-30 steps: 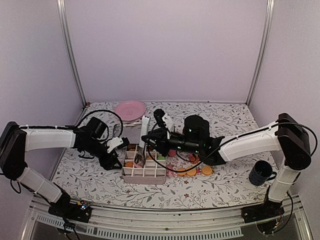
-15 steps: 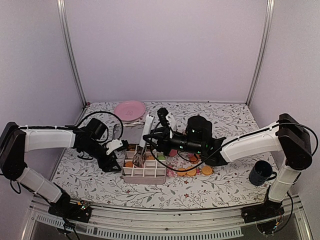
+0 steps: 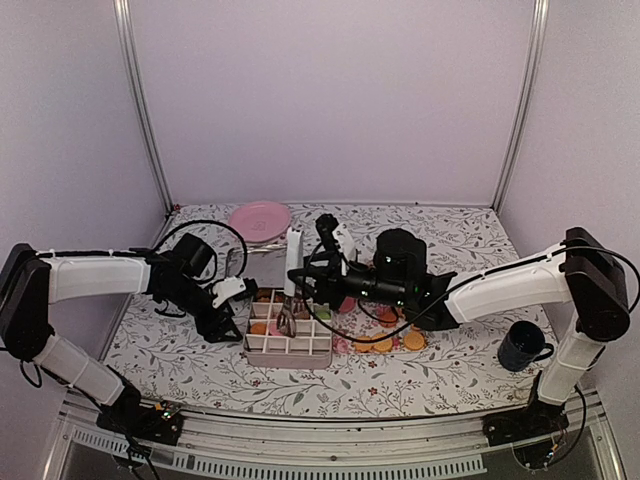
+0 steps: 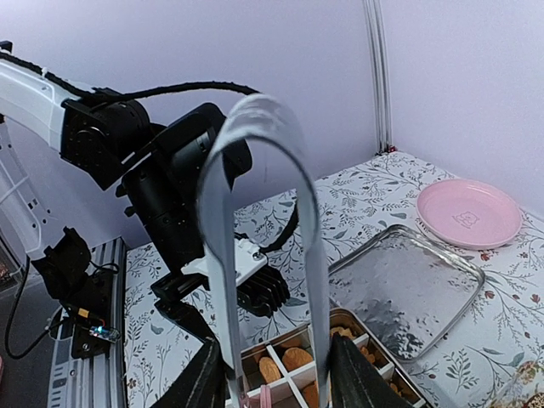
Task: Pack the cookies
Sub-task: Adjust the fake cookies in the empty pocket of the box.
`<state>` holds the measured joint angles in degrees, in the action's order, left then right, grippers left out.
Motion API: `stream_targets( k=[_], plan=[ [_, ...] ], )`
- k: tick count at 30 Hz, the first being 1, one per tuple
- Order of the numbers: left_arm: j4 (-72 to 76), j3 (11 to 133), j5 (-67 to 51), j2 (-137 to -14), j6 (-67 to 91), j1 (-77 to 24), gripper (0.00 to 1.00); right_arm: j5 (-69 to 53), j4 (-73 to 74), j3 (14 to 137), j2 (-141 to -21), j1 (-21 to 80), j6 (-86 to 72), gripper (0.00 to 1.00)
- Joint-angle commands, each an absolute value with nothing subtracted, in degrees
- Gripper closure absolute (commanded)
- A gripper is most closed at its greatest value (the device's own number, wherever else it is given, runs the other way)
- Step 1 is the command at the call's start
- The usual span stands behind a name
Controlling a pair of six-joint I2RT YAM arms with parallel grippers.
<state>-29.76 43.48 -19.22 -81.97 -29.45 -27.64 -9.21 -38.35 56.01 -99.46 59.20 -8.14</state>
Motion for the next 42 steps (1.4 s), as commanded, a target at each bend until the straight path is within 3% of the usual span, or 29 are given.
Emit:
stream_targets(
  k=[1,6,23,32,42],
  plan=[
    [-30.67,44.99,-19.66,-81.09,-30.23,-28.08,0.27,-7.74,-39.98,57.40,-95.54,59.41,-7.41,0.58],
    [-30.59,45.25,-19.38,-81.04,-30.09,-28.13,0.28,-8.63,-39.77,58.21,-95.71,59.49,-7.15,0.64],
    [-31.46,45.71,-24.08,-80.54,-28.20,-22.14,0.28,-10.00,-41.83,66.48,-105.73,61.49,-6.49,0.70],
    [-31.89,46.09,-24.72,-80.63,-28.32,-17.76,0.29,-4.49,-37.24,70.63,-108.90,64.90,-1.07,0.76],
    [-31.99,45.80,-23.84,-79.54,-28.31,-17.38,0.30,8.07,-32.27,73.53,-109.53,68.41,0.77,0.95]
  ],
)
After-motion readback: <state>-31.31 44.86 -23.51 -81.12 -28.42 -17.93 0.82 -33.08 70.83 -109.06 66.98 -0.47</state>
